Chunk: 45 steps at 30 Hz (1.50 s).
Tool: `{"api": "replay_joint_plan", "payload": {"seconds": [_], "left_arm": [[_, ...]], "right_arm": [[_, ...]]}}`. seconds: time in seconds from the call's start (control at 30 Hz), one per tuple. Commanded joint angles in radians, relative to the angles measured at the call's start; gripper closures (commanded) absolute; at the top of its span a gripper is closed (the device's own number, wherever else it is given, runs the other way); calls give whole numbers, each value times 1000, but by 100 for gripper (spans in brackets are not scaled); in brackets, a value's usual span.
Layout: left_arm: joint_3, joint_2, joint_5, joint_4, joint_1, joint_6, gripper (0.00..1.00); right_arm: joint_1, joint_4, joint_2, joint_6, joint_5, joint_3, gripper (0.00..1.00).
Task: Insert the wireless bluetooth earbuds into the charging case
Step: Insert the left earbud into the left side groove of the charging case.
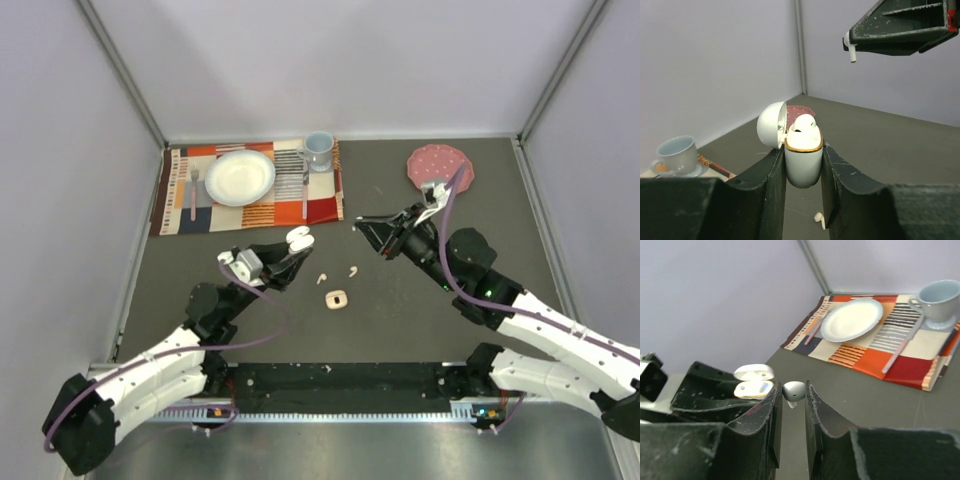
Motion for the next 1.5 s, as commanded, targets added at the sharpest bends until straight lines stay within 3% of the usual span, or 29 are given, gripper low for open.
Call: {"api": "replay_joint_plan", "payload": {"seconds": [0.0,0.17,0.67,1.47], "left_arm": [[46,52,139,157,3,-31,100],[8,83,149,280,3,-54,100],[14,104,123,257,3,-50,100],[9,116,138,260,3,-66,100]], "right_arm": [[65,76,-14,-82,-33,-1,100],[124,111,8,-108,-13,9,100],[265,231,98,-156,36,58,100],[296,328,238,-154,54,92,100]]}}
